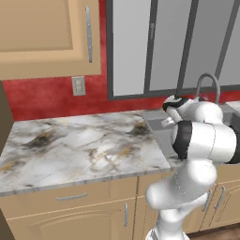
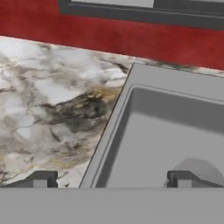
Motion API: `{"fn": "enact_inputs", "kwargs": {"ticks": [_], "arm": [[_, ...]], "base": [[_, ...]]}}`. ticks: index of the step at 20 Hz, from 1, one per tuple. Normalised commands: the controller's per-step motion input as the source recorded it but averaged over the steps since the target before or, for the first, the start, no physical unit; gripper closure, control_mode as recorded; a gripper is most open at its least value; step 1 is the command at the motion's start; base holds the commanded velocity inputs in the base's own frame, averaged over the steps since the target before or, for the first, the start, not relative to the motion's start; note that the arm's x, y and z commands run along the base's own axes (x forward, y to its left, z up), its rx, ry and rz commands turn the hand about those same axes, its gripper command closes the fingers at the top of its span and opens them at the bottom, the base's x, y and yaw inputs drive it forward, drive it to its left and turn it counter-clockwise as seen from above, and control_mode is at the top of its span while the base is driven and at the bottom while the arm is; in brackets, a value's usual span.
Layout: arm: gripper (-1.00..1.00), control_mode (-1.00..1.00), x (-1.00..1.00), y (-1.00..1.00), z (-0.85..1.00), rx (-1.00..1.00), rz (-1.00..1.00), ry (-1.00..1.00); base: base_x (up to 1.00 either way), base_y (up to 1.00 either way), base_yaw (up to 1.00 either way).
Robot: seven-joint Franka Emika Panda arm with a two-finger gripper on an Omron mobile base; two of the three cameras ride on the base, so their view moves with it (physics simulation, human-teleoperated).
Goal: Place the glass cup in the left basin and the strainer in the right basin of the sink.
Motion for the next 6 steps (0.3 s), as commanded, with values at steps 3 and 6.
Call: {"fn": "enact_inputs", "kwargs": {"ticks": [3,6], "arm": [[-1.0,-1.0,-0.43,0.02,0.34,-0.13,0.09,-0.03],[-1.0,-1.0,-0.37,0.0,0.41,-0.11,0.08,-0.05]], "base": [[0.0,0.0,0.0],[0.0,0.0,0.0]]}}
